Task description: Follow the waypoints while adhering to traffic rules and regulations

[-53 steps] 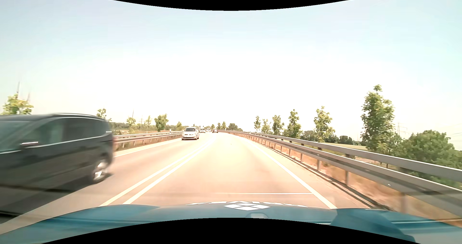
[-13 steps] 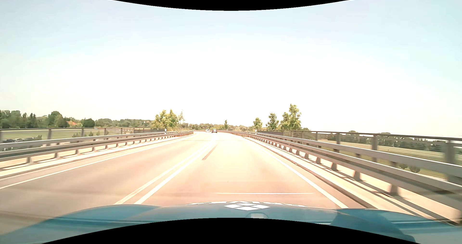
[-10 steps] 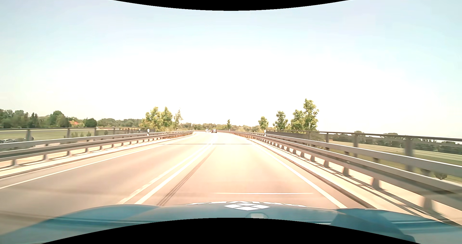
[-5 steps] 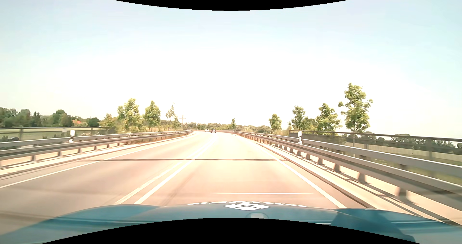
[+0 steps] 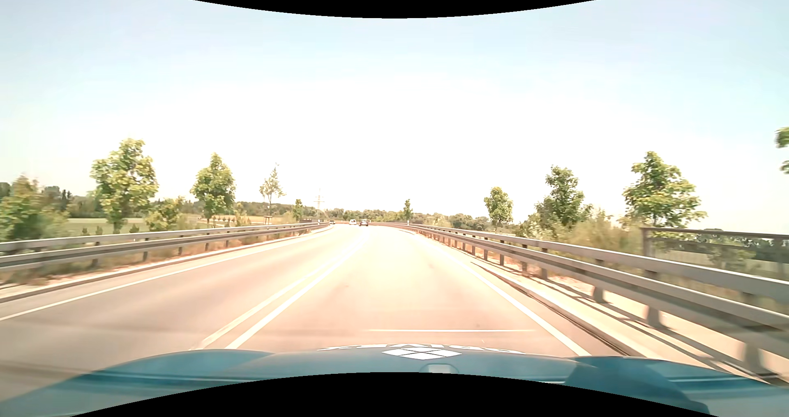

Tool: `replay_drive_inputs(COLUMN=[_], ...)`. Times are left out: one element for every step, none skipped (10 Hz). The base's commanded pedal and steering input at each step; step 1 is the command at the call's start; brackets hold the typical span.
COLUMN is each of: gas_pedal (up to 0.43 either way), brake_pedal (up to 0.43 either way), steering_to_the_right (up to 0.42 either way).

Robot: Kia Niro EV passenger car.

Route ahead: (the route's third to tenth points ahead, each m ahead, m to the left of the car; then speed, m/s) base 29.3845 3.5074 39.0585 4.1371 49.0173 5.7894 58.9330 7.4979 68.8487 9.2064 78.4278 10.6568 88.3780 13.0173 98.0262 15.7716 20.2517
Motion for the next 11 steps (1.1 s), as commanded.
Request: replay_drive_inputs(gas_pedal=[0.157,0.157,0.157,0.157,0.157,0.157,0.157,0.157,0.157,0.157,0.157], brake_pedal=[0.000,0.000,0.000,0.000,0.000,0.000,0.000,0.000,0.000,0.000,0.000], steering_to_the_right=[-0.016,-0.016,-0.016,-0.016,-0.018,-0.018,-0.018,-0.017,-0.016,-0.015,-0.015])
